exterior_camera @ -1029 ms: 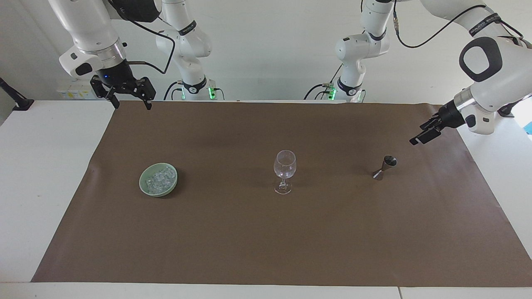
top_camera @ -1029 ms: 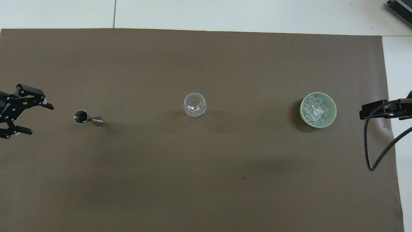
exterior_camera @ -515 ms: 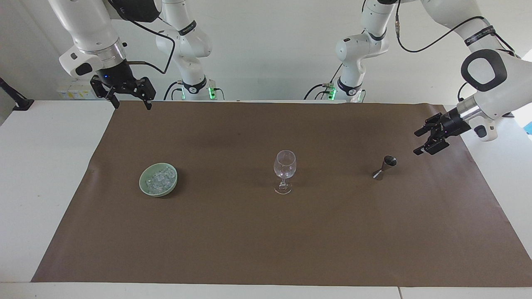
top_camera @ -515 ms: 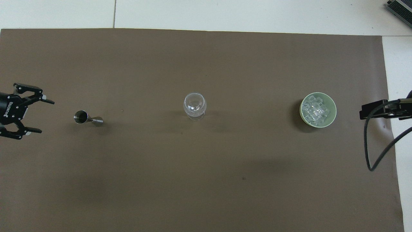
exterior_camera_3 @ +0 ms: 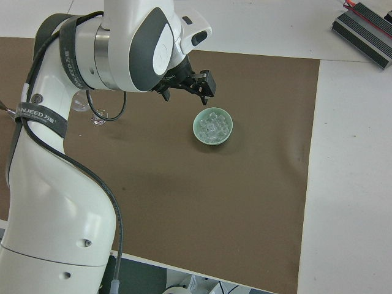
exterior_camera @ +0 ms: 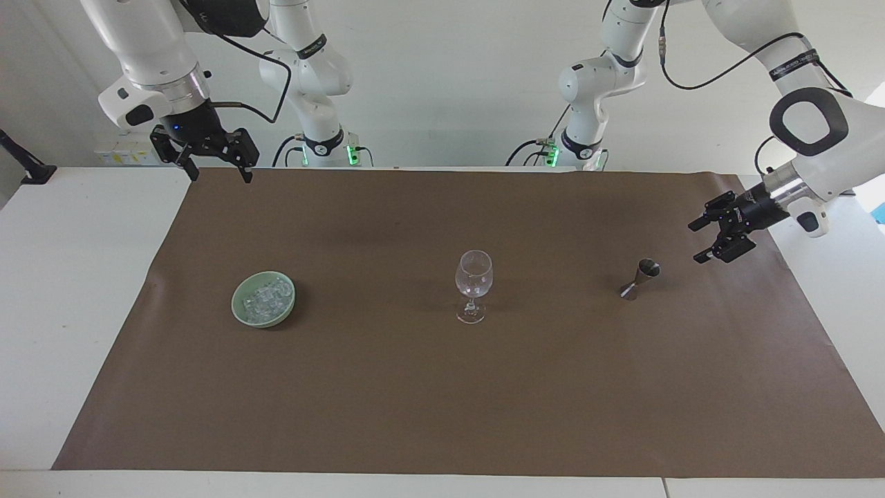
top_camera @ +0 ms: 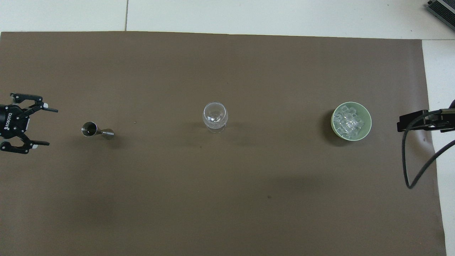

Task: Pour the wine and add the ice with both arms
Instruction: 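Move the left gripper open toward the silver jigger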

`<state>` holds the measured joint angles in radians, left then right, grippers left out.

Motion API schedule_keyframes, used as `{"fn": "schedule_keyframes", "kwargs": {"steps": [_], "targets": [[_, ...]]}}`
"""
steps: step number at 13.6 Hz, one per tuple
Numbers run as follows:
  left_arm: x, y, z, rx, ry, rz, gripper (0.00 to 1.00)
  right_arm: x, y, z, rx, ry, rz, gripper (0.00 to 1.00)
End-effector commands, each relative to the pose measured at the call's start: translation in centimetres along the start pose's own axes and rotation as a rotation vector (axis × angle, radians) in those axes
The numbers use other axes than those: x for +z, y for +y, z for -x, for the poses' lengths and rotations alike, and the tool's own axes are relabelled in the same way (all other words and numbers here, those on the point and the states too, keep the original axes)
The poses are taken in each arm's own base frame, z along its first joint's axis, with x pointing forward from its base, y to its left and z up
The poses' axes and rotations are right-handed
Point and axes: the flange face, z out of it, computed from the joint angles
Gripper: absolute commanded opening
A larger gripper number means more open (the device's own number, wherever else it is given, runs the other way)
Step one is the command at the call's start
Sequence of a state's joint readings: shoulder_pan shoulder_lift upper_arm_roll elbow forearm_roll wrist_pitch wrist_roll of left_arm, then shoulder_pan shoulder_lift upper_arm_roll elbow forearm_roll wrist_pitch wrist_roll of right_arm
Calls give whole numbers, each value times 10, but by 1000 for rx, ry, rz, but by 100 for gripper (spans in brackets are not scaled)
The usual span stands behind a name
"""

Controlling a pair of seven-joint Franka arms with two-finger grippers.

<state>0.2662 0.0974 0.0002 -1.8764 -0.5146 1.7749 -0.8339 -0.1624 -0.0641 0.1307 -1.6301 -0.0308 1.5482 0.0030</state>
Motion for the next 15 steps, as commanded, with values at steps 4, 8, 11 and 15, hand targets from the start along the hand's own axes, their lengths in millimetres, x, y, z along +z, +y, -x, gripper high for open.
{"fn": "schedule_keyframes", "kwargs": {"steps": [4,8,11,15], "targets": [[10,-15,-16,-128,-52,94,100,0,1,6,-16,-1,-2,100],[19,-27,-39,-228,-106,166,100,0,0,6,-16,-1,-1,100],[31,-42,-63,-323,-173,226,100,-1,0,7,-18,1,-2,100],[48,-58,-76,-398,-238,255,100,0,0,6,-18,-1,-2,100]]}}
